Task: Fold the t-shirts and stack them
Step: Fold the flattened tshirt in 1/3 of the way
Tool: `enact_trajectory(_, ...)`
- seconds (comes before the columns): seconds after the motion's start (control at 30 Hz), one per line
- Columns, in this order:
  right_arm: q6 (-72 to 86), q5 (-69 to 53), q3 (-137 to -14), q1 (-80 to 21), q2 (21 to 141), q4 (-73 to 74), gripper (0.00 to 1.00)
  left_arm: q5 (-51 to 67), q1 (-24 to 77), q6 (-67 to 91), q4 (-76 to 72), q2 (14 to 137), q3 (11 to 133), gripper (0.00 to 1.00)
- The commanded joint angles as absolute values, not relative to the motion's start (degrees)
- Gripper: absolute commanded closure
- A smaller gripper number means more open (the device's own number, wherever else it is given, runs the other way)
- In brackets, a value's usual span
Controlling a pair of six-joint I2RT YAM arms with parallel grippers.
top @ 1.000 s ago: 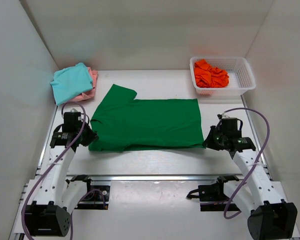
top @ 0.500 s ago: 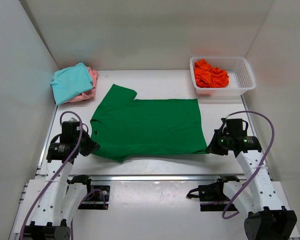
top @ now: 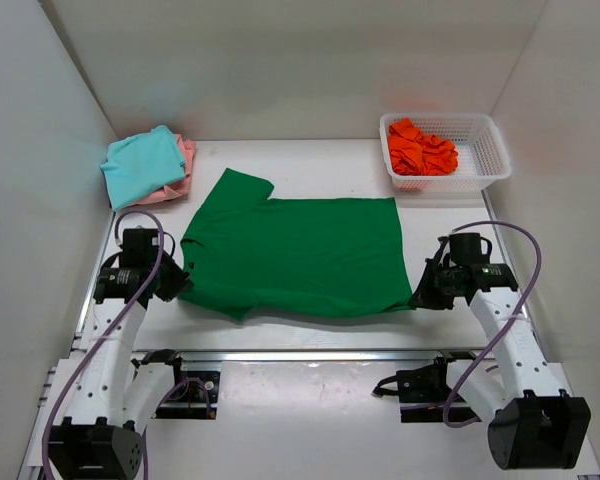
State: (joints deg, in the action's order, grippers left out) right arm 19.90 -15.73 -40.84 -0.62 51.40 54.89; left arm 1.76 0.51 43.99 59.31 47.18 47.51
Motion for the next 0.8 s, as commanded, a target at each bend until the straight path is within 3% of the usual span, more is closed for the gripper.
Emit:
enact_trajectory(0.0, 19.9, -16.2, -42.1, -0.1, 53.3, 52.3, 1.00, 0.1, 0.1, 43.3, 56.2, 49.3, 49.7, 1.00)
enact_trajectory(0.77, 19.8, -14.6, -50.6, 1.8, 71.5, 44.0, 1.00, 0.8, -3.2, 41.5, 47.2, 66.3, 54.5, 1.00)
